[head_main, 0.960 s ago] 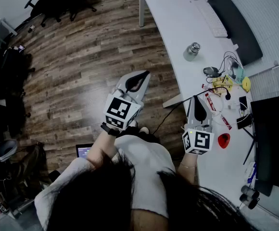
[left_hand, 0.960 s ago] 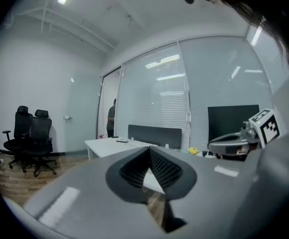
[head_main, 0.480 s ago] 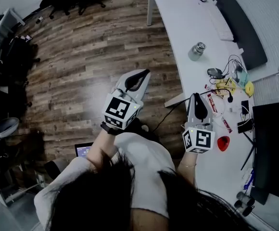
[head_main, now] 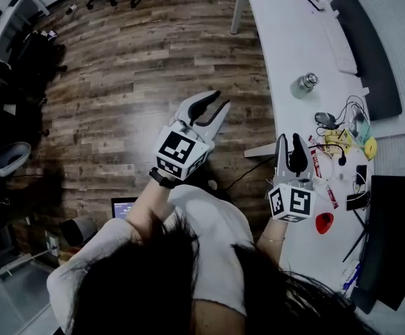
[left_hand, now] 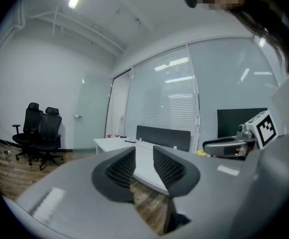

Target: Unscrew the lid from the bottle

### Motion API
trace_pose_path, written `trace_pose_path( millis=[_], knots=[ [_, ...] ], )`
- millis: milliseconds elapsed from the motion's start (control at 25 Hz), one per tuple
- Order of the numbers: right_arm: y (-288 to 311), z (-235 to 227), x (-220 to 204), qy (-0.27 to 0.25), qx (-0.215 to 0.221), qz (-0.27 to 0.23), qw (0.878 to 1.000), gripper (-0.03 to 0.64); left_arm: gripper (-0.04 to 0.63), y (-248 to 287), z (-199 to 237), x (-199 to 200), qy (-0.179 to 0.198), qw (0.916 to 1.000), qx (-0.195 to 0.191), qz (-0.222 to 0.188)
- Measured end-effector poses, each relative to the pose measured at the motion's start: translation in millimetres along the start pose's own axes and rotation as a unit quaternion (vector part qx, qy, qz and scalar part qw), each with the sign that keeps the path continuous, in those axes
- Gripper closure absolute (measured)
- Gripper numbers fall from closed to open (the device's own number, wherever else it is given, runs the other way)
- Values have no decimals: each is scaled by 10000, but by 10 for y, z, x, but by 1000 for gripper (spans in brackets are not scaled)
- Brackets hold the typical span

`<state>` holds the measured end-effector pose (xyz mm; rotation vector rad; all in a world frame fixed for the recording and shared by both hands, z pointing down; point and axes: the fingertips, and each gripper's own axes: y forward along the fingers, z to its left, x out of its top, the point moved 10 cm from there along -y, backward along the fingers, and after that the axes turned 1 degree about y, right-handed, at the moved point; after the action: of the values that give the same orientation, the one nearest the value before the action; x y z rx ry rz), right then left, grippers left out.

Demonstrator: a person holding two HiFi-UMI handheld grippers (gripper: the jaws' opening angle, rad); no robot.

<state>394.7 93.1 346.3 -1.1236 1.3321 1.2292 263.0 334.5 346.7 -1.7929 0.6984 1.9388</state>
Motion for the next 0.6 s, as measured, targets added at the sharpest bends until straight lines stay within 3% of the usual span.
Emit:
trace_pose_path(
  millis=[200, 600],
  knots=[
    [520, -37, 17, 91, -51, 52, 9999, 480, 428, 337, 441, 3, -75, 9999, -94, 59],
    [1767, 23, 178, 143, -248, 119, 9995, 446, 425, 1136, 1574, 146, -44, 9993, -367, 83]
  ],
)
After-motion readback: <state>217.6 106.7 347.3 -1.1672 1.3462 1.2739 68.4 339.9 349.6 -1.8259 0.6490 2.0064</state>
